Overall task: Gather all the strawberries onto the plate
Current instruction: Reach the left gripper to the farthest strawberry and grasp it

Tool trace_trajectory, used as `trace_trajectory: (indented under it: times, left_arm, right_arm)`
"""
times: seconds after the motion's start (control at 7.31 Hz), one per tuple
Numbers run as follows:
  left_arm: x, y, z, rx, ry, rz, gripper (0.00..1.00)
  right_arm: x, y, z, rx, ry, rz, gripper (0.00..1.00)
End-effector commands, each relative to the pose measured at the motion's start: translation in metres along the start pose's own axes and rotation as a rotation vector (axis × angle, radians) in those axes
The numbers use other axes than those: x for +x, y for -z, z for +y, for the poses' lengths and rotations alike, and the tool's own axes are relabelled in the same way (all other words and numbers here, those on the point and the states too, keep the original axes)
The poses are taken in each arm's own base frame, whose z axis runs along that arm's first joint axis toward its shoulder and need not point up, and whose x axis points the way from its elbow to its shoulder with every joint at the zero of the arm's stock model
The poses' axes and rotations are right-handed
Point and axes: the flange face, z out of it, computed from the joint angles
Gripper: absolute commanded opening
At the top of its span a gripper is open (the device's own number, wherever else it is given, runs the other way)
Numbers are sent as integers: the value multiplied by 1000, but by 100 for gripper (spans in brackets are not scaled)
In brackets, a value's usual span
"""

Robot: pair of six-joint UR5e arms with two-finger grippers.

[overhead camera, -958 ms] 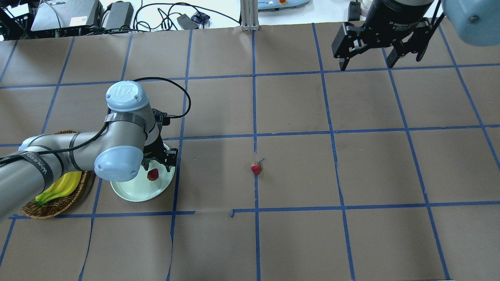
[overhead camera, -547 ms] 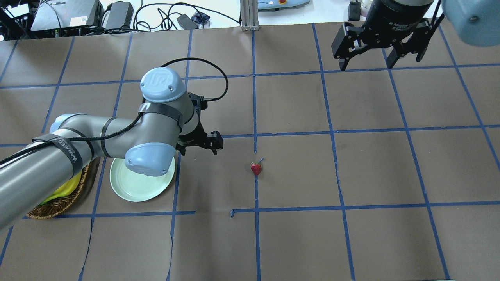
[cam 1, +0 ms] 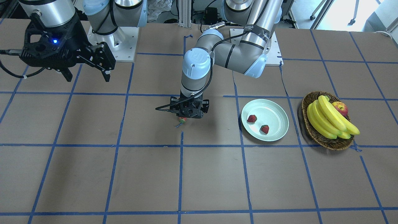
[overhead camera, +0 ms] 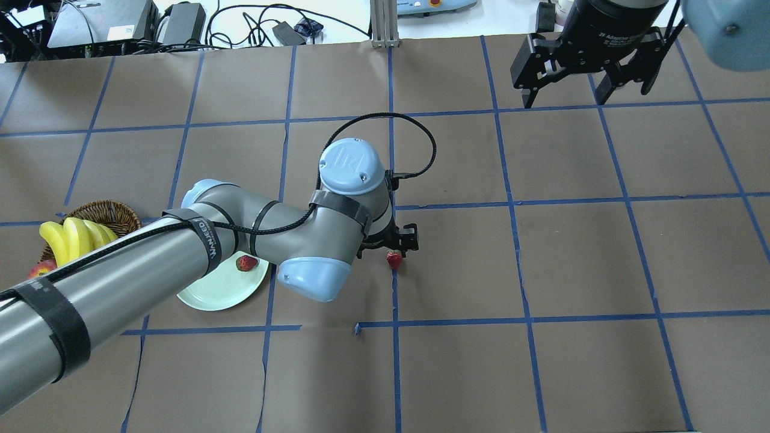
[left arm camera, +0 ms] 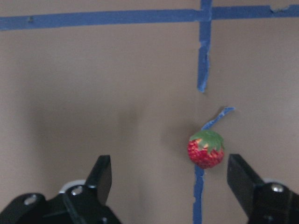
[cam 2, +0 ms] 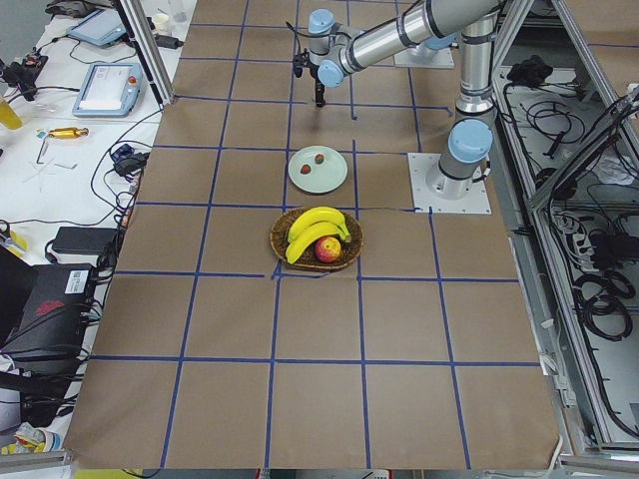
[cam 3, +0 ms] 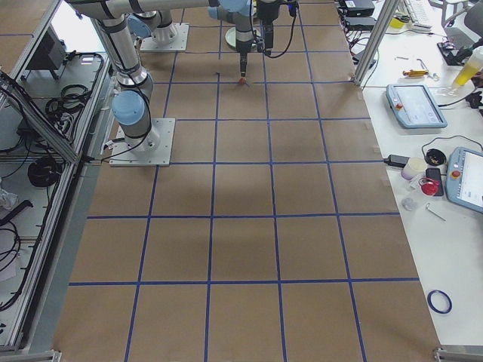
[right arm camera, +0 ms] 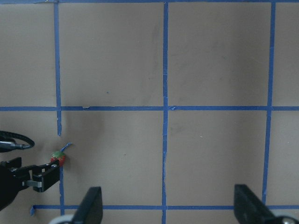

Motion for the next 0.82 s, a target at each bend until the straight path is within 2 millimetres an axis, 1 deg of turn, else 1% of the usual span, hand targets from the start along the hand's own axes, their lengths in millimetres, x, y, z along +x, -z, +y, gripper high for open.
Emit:
trace_trajectory:
  times: [0.0, 0.14, 0.27, 0.41, 0.55, 0.68]
  left_arm:
    - [11, -23, 9, -35, 16, -20, 73]
    - [12, -29, 10, -44, 13, -27, 59]
    - [13, -28, 9, -38, 11, -26, 46]
    - [14, -26, 6, -14, 10, -15, 37]
    - [15, -25, 6, -11, 13, -12, 27]
    - [15, -20, 5, 0, -8, -9, 5]
  right_arm:
    - [0, 0, 0, 1, -1, 0, 100]
    - [0, 0, 0, 1, -1, 0, 100]
    - [0, 0, 0, 1, -1, 0, 100]
    - [0, 0, -1, 1, -1, 0, 100]
    - [0, 0, 0, 1, -1, 0, 100]
    - [0, 0, 0, -1, -1, 0, 100]
